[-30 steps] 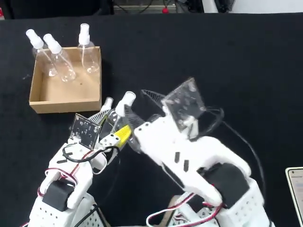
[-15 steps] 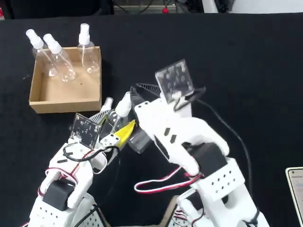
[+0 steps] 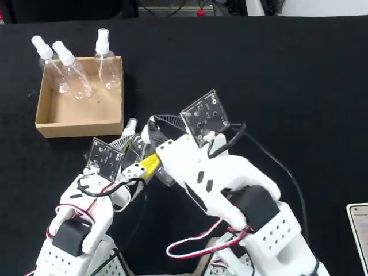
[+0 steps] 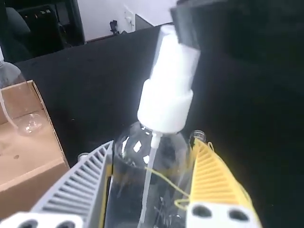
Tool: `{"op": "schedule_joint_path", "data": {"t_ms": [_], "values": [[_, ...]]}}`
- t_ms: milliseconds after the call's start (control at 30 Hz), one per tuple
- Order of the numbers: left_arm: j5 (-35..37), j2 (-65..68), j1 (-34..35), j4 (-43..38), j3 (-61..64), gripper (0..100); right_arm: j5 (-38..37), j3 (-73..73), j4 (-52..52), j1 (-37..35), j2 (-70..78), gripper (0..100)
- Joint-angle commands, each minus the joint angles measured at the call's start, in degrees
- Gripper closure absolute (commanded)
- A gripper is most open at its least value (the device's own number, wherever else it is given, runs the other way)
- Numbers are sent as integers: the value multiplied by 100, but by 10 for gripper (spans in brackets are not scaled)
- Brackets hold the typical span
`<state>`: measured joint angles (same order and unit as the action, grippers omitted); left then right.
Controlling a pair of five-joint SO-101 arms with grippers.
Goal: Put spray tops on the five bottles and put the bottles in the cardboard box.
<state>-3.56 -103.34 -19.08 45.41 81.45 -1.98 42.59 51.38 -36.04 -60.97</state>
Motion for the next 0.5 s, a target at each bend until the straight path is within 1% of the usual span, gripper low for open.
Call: {"op": "schedule_joint_path", "data": {"t_ms": [0, 133, 233, 367, 467], "values": [[62, -79, -31, -132, -101, 969, -334, -453, 132, 422, -374, 973], [53, -79, 4, -132, -136, 969, -378, -1244, 633, 923, -716, 973], [70, -79, 330, -237, -251, 970, -387, -1367, 888, 1345, -760, 973], [88, -79, 1429, -598, -585, 970, -396, -664, 765, 1899, -699, 973], [440, -53, 2316, -1020, -690, 968, -396, 426, 158, 2040, -708, 973]]}}
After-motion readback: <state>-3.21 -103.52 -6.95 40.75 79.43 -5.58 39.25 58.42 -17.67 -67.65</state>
